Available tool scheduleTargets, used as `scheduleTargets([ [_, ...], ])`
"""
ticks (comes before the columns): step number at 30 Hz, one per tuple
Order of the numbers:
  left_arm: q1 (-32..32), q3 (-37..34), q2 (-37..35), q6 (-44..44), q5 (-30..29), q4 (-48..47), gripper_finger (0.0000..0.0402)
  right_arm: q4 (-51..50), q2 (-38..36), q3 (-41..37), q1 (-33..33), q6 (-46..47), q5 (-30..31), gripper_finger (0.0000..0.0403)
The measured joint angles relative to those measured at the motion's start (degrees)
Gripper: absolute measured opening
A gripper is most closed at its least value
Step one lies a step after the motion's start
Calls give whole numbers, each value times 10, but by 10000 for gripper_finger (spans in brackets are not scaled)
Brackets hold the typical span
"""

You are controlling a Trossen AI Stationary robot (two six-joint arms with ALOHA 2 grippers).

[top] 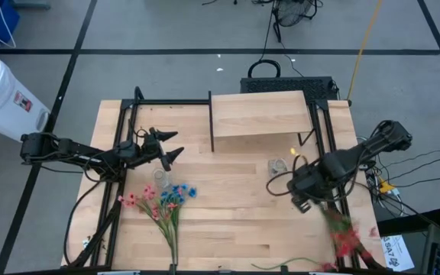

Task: Pick and place flowers into a vace then onto a shelf
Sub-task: Put the red flowers into the right transparent vase

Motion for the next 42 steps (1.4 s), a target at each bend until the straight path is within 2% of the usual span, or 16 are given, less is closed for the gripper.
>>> scheduleTargets([
  [5, 6, 0, 0, 14, -1, 4, 365, -3, -6, 40, -20, -7, -9, 0],
  [9, 15, 0, 0, 7, 0, 1, 365, -6, -1, 43, -49, -5, -66, 0],
  [16, 17, 0, 0, -11, 0, -5, 365, 37, -23, 43, -116, 7, -84, 0],
  [20, 17, 0, 0, -16, 0, -5, 365, 74, -30, 43, -152, 37, -151, 0],
  [27, 17, 0, 0, -28, 0, -2, 365, 81, -35, 43, -207, 90, -253, 0],
  [32, 17, 0, 0, -26, -5, 2, 365, 95, -34, 43, -247, 110, -289, 0],
  [42, 17, 0, 0, -47, -3, -4, 365, 195, -5, 44, -307, 167, -339, 0],
])
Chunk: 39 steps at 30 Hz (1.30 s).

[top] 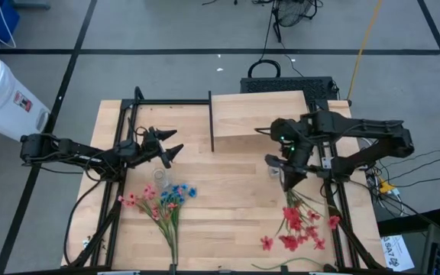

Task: Pick and place flowers into a vace then onto a shelf
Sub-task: Put the red flowers into the right transparent vase

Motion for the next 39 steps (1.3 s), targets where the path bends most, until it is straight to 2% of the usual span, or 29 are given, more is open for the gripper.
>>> scheduleTargets([
  [3, 0, 0, 0, -6, 4, -8, 365, 13, 1, -10, -11, 19, -26, 0],
  [10, 0, 0, 0, -16, 4, -45, 365, 72, 1, -47, -38, 31, -42, 0],
  [16, -2, 0, 0, -8, 4, -37, 365, 134, 1, -92, -43, 35, -58, 0],
  [26, -4, 0, 0, -6, 4, -25, 365, 152, -9, -107, -46, 34, -56, 0],
  [32, -4, 0, 0, -6, 4, -28, 365, 141, -23, -107, -42, 34, -38, 0],
  [39, -4, 0, 0, -7, 4, -28, 365, 188, -27, -107, -42, 50, -10, 0],
])
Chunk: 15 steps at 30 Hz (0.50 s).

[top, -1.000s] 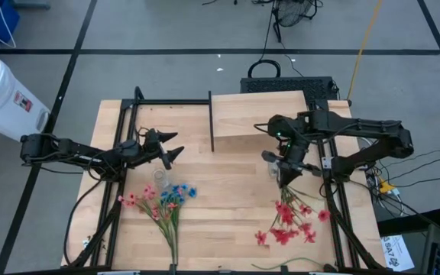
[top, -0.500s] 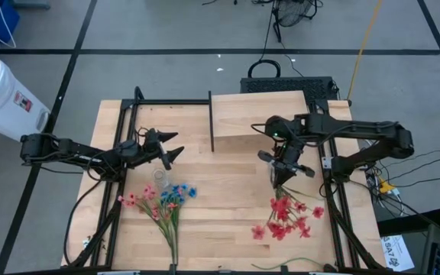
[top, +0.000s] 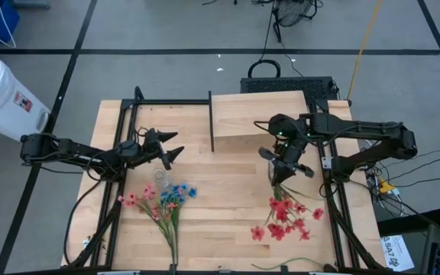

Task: Pick and place flowers into a vace then onto a shelf
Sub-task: Put the red flowers into the right transparent vase

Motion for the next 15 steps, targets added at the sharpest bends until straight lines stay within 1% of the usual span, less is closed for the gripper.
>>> scheduleTargets([
  [9, 0, 0, 0, 0, 0, 0, 365, 75, 0, 0, 4, 6, 63, 2],
  [15, 0, 0, 0, 0, 0, 0, 365, 92, 0, 0, 8, -11, 88, 3],
])
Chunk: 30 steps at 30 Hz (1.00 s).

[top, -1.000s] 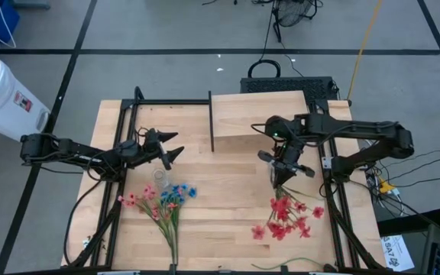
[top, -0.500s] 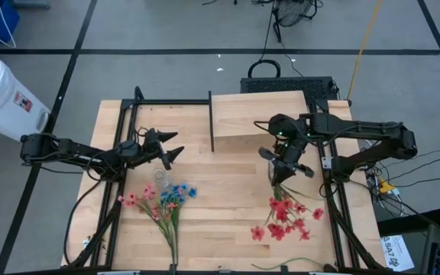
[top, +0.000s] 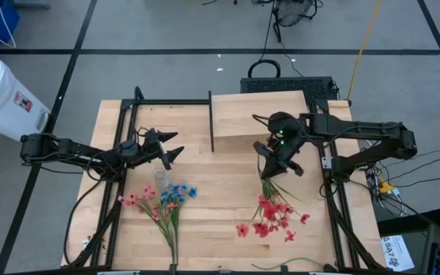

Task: Pick and place flowers into a vace then onto a shelf
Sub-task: Put the red flowers into the right transparent vase

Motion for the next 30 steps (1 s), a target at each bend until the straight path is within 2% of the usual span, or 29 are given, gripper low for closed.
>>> scheduleTargets([
  [14, 0, 0, 0, 0, 0, 0, 365, 90, -10, 0, 7, -17, 121, 4],
  [19, 0, 0, 0, 0, 0, 0, 365, 145, -4, -11, 11, -39, 130, 3],
  [24, 0, 0, 0, 0, 0, 0, 365, 189, -8, -45, 4, 102, 166, 2],
  [30, 0, 0, 0, 0, 0, 0, 365, 343, -9, -99, 14, 165, 180, 1],
])
